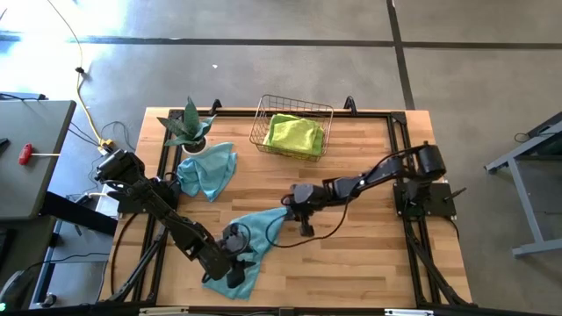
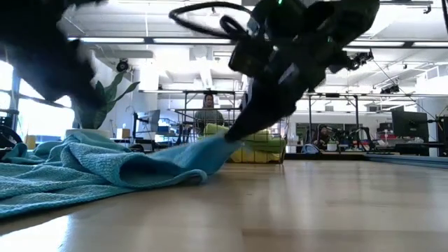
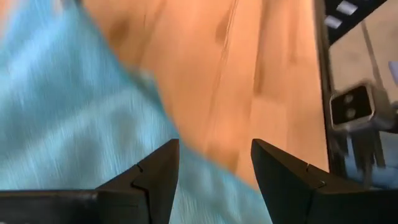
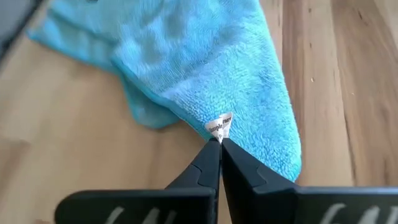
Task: Fold microfiber towels
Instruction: Fold the bottom blue microfiber towel
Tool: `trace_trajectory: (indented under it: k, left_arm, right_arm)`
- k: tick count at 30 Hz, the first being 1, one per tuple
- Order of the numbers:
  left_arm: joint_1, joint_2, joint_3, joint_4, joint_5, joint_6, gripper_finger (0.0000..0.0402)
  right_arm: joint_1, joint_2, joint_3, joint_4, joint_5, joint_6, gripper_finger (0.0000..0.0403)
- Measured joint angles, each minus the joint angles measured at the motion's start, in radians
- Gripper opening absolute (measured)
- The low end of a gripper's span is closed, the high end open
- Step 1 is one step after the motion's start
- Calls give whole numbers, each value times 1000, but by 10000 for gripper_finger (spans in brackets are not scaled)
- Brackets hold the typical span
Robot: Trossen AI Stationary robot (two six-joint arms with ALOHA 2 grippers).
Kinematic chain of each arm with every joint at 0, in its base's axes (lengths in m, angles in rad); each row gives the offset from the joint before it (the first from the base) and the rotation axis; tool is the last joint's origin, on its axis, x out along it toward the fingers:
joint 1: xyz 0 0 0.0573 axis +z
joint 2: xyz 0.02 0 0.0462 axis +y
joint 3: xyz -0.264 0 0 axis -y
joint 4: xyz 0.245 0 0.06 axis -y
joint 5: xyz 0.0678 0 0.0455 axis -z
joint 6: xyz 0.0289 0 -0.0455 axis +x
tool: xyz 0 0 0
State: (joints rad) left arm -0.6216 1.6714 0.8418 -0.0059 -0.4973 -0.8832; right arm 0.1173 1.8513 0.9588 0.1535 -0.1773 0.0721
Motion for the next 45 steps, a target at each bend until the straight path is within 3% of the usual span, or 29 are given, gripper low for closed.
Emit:
trace_trajectory:
  k: [6, 11, 18, 28, 36, 45]
  left_arm:
    - [11, 6, 1, 151, -203, 287, 190]
    - [57, 6, 1, 191, -258, 366, 190]
    - [125, 7, 1, 195, -348, 474, 190]
    - [163, 7, 1, 305, -533, 846, 190]
    - [217, 8, 1, 304, -620, 872, 191]
    - [325, 8, 0, 316, -598, 827, 191]
  right_arm:
    - [0, -90, 1, -4, -57, 270, 1]
    - [0, -142, 1, -19, -78, 396, 0]
    - [0, -156, 2, -19, -61, 499, 0]
    - [-40, -157, 2, 50, 82, 506, 0]
    - [-90, -157, 3, 149, 101, 496, 0]
    - [-92, -157, 3, 146, 143, 457, 0]
